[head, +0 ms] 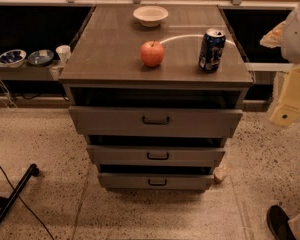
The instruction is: Open bottom drawer
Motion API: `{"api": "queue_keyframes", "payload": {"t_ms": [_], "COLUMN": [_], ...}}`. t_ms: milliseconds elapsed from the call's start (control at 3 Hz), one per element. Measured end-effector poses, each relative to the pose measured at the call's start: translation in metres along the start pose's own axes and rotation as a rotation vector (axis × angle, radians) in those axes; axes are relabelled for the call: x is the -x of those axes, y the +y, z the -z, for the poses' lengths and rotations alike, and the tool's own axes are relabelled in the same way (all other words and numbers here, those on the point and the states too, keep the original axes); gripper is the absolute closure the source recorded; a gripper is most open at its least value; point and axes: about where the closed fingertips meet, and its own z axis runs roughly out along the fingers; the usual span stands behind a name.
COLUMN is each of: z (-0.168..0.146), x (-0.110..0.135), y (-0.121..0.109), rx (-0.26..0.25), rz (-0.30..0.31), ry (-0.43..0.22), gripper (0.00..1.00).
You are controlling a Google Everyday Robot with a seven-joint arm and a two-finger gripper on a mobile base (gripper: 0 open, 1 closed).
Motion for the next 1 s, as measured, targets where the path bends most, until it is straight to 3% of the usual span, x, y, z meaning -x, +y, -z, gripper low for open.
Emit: {"api": "queue_keyframes", "payload": {"t_ms": [667,1000], "z": [-0.009,-0.061], "x": [-0.003,-0.016], "y": [-0.003,0.009], "rx": [0.014,0.062], "rz": [-0.01,-0.026], "ry": [0.022,0.007], "gripper": [0.0,0.0]}}
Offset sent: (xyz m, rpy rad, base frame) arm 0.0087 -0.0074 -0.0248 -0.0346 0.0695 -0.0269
